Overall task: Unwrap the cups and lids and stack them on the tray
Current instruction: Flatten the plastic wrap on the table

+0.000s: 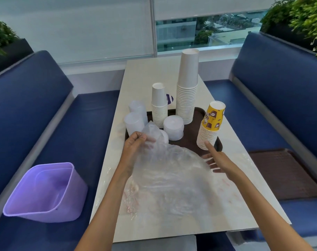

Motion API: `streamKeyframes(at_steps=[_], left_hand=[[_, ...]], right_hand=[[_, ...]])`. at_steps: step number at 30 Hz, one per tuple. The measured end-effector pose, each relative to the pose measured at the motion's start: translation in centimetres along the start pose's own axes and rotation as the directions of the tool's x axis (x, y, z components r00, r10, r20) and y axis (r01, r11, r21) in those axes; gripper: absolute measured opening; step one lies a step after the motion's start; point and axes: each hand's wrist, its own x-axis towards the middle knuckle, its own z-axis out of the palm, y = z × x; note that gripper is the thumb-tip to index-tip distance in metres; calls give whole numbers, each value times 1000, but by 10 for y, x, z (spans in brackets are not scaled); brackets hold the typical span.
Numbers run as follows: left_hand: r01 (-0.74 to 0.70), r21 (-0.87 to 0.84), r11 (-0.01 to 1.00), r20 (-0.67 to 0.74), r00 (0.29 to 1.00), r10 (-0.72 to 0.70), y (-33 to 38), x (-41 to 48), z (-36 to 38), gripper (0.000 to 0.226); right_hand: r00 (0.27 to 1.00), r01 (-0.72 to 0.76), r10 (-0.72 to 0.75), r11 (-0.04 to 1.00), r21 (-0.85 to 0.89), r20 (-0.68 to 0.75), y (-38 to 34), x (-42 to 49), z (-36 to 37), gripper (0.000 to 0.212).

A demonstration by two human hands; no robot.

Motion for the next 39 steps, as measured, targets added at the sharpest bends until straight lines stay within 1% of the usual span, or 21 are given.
streamKeyframes(at_steps=[3,7,9,11,13,15,16,18,20,21,23,25,26,27,29,31,32,33,35,37,39], left_hand=[[18,-34,999,-10,1000,-18,0,-1,-2,14],[34,-103,994,-16,999,-36,0,-2,-2,17],[53,-128,990,-14,998,-55,2,-3,-1,15],[77,-141,987,-29,996,-82,2,-3,-3,19],[93,-138,986,-46,994,-100,1,-2,-5,23],[89,-116,989,-61,993,-97,0,-2,-7,27],[80,-103,991,-73,993,-88,0,-3,-9,30],[59,-57,997,-124,990,-66,0,-3,-12,37],[46,-4,999,-212,976,-46,0,-3,-16,35],[45,14,999,-263,964,-40,-1,-3,-18,31],[55,56,997,-350,936,-32,-4,-2,-23,29],[71,84,994,-389,921,-33,-6,-2,-24,30],[81,91,993,-394,918,-39,-6,-2,-23,30],[92,94,991,-399,916,-47,-6,-3,-20,29],[122,86,989,-421,904,-75,-7,-2,-16,28],[158,85,984,-448,888,-103,-10,-1,-14,28],[178,100,979,-454,884,-114,-13,0,-15,28],[200,121,972,-457,881,-124,-16,0,-14,27],[240,143,960,-473,869,-147,-24,-2,-15,27],[273,136,952,-489,855,-175,-33,-5,-18,27],[320,126,939,-483,846,-224,-45,-9,-21,27]], right_hand=[[996,-87,85,995,49,32,11,0,7,74],[982,-140,96,947,289,160,17,4,21,76],[969,-190,98,885,425,228,17,6,28,71],[958,-238,109,816,526,264,15,8,33,63],[952,-258,106,778,573,286,12,8,37,59],[950,-240,66,783,574,306,8,8,41,52],[951,-222,41,781,584,306,5,7,41,47],[967,-152,-18,757,635,253,0,5,40,37],[994,-27,-50,739,673,95,-4,6,33,19],[999,43,-47,741,670,-11,-4,8,28,19],[983,131,-18,762,634,-182,-4,9,18,35],[957,226,-72,792,567,-281,-6,4,12,32],[949,270,-117,782,561,-294,-6,3,10,33],[944,304,-161,763,570,-288,-6,3,8,39],[945,328,-253,725,606,-208,-7,2,6,62],[944,305,-314,708,637,-102,-3,3,8,84],[940,292,-336,710,641,-56,0,5,11,87],[937,287,-347,715,637,-33,4,5,13,84],[943,278,-332,740,612,-27,10,4,17,57],[965,248,-255,820,516,-58,15,4,18,32],[974,227,-214,878,421,-79,22,4,17,25]])
